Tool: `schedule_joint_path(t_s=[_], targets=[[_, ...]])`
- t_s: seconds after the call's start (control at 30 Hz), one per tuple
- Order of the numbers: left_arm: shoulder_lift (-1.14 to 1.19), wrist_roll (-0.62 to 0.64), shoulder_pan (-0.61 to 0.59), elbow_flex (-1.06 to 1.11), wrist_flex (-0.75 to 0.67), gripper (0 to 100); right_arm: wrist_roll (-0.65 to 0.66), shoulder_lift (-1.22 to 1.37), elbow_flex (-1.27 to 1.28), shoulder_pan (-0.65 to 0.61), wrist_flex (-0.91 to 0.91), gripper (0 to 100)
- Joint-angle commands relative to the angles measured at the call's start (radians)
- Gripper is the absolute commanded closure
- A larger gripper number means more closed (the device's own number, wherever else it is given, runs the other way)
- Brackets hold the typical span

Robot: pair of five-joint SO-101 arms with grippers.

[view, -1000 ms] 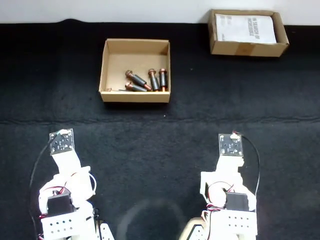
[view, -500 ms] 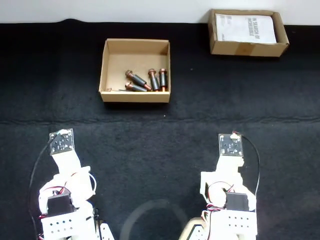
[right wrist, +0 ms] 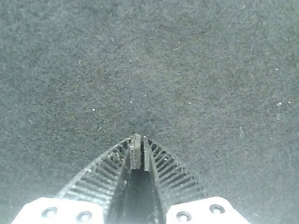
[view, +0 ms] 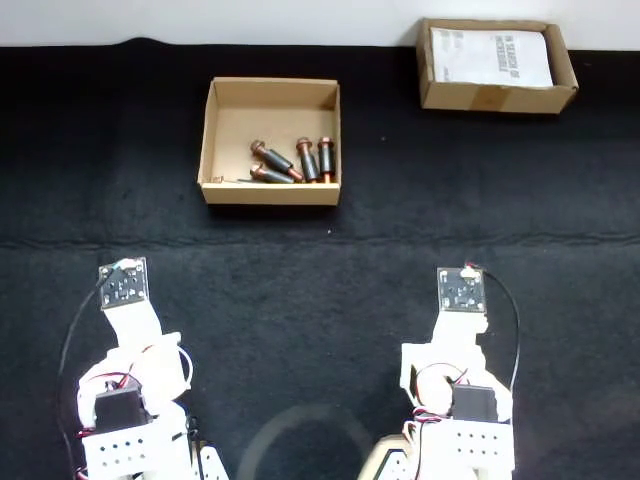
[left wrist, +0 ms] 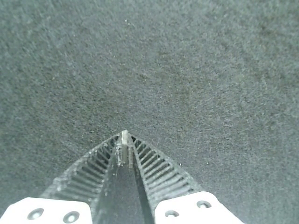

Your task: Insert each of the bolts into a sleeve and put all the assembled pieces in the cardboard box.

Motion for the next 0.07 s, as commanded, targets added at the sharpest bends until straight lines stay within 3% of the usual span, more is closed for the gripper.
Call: schedule_joint_path(t_s=[0.0, 0.03], targets=[[-0.019, 0.005, -0.005, 0.018, 0.002, 99, 0.009, -0.012, 0.093, 0.008, 0.007, 99.1], [-0.019, 0.005, -0.005, 0.018, 0.002, 99, 0.009, -0.012, 0.093, 0.008, 0.007, 99.1]])
